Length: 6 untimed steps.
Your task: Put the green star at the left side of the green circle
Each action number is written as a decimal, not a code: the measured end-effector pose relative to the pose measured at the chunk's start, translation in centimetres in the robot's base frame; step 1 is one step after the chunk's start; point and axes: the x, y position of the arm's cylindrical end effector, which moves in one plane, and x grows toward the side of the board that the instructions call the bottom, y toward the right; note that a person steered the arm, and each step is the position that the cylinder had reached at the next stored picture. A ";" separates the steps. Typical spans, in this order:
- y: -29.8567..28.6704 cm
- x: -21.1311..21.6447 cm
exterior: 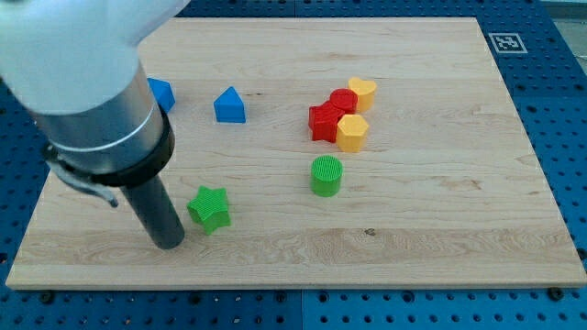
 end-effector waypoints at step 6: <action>7.1 -3.0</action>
